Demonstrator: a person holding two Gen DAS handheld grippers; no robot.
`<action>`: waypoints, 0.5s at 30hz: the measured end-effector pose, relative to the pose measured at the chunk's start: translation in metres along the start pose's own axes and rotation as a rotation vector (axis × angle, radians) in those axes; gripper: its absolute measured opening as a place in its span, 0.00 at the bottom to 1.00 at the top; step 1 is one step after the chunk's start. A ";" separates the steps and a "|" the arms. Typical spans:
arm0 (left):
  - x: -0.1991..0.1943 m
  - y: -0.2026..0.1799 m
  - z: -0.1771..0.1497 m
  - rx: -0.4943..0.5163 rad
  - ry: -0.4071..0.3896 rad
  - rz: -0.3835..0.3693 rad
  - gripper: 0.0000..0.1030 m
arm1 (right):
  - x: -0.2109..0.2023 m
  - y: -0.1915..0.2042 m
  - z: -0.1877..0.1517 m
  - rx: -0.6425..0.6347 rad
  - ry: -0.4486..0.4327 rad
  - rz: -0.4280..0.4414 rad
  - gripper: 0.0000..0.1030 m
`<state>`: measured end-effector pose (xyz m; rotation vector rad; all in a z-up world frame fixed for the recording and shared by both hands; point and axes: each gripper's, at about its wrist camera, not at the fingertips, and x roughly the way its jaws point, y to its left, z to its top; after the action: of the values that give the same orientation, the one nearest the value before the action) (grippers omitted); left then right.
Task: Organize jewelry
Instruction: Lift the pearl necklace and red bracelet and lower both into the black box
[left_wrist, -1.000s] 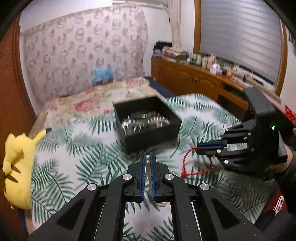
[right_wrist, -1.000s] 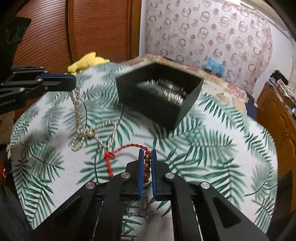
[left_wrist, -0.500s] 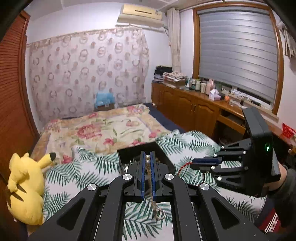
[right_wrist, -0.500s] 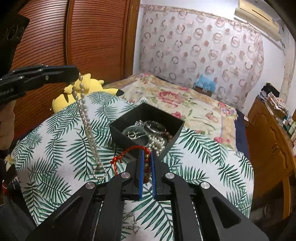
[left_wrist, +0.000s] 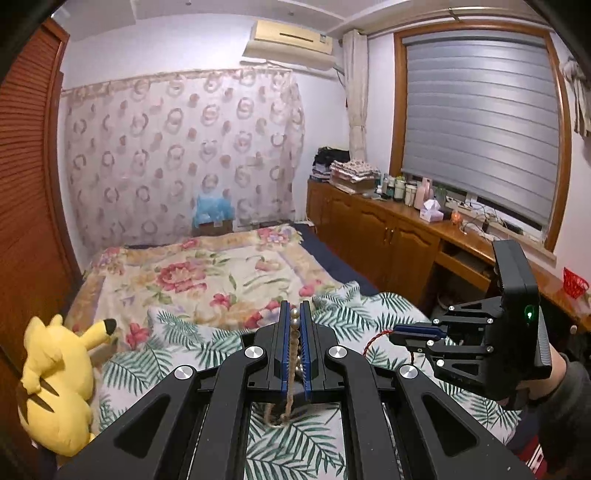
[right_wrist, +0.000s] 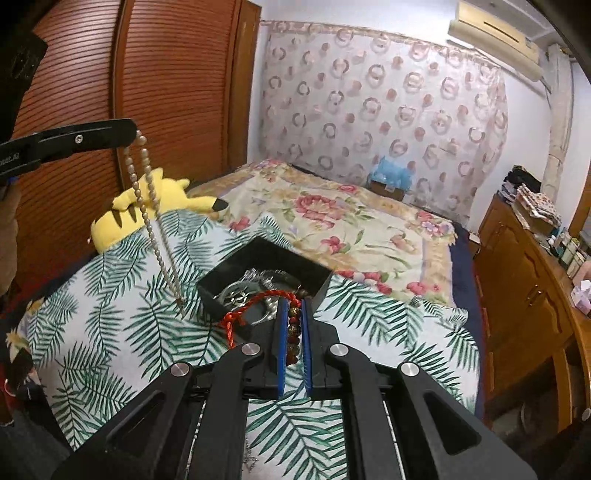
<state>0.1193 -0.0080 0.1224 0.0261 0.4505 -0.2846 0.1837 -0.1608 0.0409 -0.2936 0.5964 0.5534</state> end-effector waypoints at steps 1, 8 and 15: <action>-0.001 -0.001 0.004 0.003 -0.006 0.004 0.04 | -0.001 -0.003 0.003 0.007 -0.005 -0.001 0.08; 0.004 -0.002 0.038 0.000 -0.032 0.024 0.04 | 0.000 -0.017 0.023 0.038 -0.022 -0.015 0.08; 0.034 -0.004 0.057 0.024 -0.018 0.046 0.04 | 0.010 -0.030 0.043 0.074 -0.035 -0.001 0.08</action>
<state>0.1723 -0.0261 0.1592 0.0572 0.4277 -0.2449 0.2273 -0.1637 0.0716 -0.2140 0.5813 0.5328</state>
